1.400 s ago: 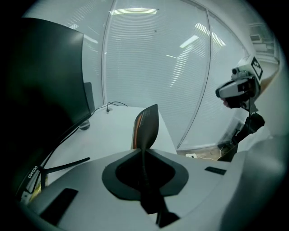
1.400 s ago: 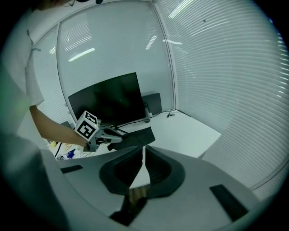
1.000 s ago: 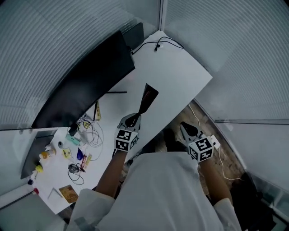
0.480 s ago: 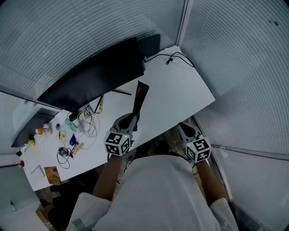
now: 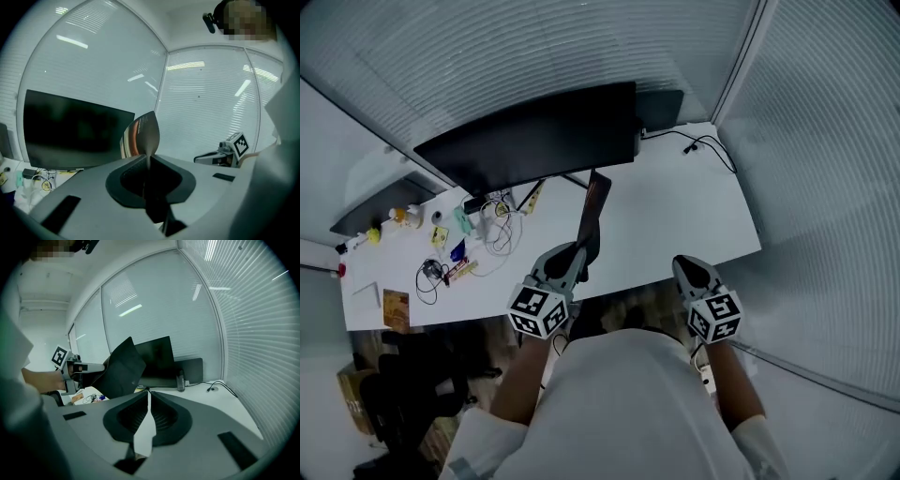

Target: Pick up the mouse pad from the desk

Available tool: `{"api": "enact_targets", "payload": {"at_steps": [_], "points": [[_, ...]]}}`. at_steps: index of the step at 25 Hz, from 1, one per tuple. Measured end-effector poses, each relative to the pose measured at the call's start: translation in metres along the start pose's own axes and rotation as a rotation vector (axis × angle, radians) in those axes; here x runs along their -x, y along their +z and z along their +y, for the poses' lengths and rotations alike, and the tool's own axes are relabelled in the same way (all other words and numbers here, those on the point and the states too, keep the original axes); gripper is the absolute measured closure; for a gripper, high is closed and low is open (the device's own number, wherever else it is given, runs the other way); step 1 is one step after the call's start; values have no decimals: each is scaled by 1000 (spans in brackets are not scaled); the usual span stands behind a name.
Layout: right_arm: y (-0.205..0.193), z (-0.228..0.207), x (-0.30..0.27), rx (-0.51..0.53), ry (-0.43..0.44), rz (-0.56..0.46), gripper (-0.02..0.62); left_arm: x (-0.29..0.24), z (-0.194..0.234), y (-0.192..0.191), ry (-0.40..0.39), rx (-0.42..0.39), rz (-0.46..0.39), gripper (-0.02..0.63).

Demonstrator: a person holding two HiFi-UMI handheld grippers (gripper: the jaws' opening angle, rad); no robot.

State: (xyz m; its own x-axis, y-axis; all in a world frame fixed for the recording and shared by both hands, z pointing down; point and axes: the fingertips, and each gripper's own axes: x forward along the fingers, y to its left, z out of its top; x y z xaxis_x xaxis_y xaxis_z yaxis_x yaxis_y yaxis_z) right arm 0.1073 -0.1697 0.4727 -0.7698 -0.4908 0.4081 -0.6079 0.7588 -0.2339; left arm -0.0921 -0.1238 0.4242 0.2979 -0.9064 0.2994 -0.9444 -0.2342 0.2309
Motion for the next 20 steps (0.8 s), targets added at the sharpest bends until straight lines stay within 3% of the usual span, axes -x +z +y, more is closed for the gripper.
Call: {"api": "enact_targets", "payload": {"at_steps": [10,20], "points": [[25,43,-34,91,149,-36,555,74,22,7,166,37,-89,568],[42,91,-62,119,173,-77,557,128,69,2,226,31,-101,568]]}}
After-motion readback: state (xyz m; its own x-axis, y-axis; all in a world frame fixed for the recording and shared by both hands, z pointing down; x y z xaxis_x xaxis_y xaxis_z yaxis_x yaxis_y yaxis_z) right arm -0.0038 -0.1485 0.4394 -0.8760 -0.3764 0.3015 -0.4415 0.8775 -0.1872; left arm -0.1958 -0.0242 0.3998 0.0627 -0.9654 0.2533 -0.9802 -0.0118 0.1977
